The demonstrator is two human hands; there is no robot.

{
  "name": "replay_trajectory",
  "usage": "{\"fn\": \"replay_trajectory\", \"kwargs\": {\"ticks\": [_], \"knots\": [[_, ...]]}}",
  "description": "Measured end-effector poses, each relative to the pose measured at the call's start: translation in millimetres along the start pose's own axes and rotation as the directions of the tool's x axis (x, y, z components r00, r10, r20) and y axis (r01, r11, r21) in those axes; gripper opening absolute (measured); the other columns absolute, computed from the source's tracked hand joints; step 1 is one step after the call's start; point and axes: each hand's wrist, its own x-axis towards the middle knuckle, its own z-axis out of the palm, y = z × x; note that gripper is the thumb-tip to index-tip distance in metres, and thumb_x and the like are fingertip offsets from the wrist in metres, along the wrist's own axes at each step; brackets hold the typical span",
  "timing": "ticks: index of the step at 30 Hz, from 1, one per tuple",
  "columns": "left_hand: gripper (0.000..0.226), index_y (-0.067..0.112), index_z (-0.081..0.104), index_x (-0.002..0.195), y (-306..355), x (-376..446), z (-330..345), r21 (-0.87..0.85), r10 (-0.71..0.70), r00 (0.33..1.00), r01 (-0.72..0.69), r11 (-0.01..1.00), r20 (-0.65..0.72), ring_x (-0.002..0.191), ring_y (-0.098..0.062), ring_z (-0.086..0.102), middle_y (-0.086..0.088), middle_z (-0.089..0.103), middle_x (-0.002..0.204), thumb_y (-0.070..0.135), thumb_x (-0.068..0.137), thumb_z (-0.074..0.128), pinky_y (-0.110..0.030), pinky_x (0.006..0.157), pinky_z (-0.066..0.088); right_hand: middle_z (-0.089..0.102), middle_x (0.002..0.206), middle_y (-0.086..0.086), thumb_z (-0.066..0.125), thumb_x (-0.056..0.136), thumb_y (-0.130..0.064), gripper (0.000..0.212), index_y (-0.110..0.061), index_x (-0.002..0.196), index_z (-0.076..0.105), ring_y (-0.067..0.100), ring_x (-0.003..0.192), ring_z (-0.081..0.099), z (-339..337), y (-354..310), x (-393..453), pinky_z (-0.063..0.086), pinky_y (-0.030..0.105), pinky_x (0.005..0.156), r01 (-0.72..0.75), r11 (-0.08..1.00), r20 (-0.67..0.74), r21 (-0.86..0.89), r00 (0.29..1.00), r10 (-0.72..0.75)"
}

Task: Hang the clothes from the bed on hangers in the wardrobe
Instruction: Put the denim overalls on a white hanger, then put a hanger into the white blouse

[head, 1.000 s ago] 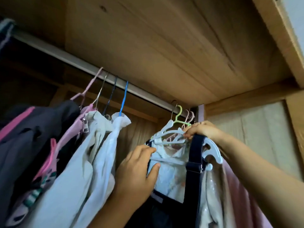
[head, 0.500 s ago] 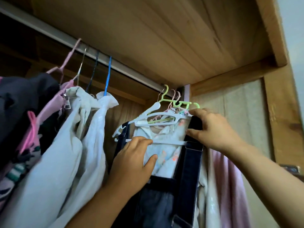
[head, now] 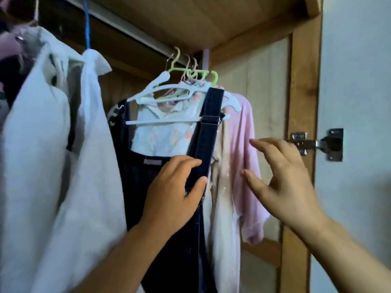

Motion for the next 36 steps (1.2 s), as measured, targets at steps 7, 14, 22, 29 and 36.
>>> {"fn": "replay_trajectory", "kwargs": {"ticks": [7,14,22,29,36], "knots": [[0.028,0.024,0.065,0.104,95.9,-105.9,31.3,-0.231,0.072,0.956,-0.005,0.973,0.283,0.082,-0.003,0.060,0.014,0.063,0.095,0.040,0.085,0.053,-0.011,0.070,0.044,0.067,0.092,-0.005,0.062,0.080,-0.033,0.031,-0.018,0.107,0.066,0.015,0.087,0.059,-82.1,-8.3,-161.0,0.047,0.025,0.072,-0.267,0.964,0.201,-0.018,0.943,0.265],[0.021,0.028,0.065,0.097,218.2,-213.3,59.2,-0.426,0.205,0.804,0.065,0.902,0.559,0.070,0.001,0.059,0.015,0.065,0.080,0.040,0.085,0.052,-0.023,0.061,0.046,0.063,0.083,-0.020,0.053,0.083,-0.044,0.031,-0.034,0.111,0.059,0.000,0.080,0.059,-203.3,-36.8,-320.7,0.047,0.023,0.063,-0.633,0.764,0.277,-0.123,0.718,0.639],[0.022,0.033,0.061,0.100,385.2,-305.2,90.4,-0.723,0.529,0.597,0.129,0.679,0.603,0.064,0.007,0.056,0.021,0.062,0.078,0.046,0.085,0.052,-0.018,0.055,0.049,0.063,0.081,-0.021,0.054,0.078,-0.043,0.034,-0.030,0.108,0.064,0.001,0.079,0.060,-375.7,-74.5,-433.7,0.047,0.018,0.064,-0.831,0.403,-0.017,-0.384,0.443,0.896],[0.025,0.036,0.064,0.093,516.3,-364.4,118.0,-0.859,0.770,0.383,0.192,0.475,0.511,0.059,0.012,0.048,0.026,0.058,0.072,0.051,0.081,0.048,-0.005,0.052,0.040,0.064,0.079,-0.019,0.052,0.077,-0.039,0.036,-0.023,0.105,0.068,0.003,0.076,0.060,-501.0,-128.4,-495.3,0.046,0.018,0.069,-0.837,-0.010,-0.415,-0.547,0.261,0.872],[0.022,0.040,0.056,0.091,663.4,-433.2,144.2,-0.952,0.949,0.197,0.233,0.199,0.246,0.062,0.008,0.050,0.027,0.058,0.069,0.044,0.070,0.063,-0.003,0.045,0.034,0.058,0.078,-0.025,0.055,0.077,-0.040,0.030,-0.031,0.104,0.063,-0.002,0.080,0.056,-603.7,-191.7,-533.0,0.040,0.003,0.060,-0.755,-0.440,-0.780,-0.487,0.149,0.608]]}}
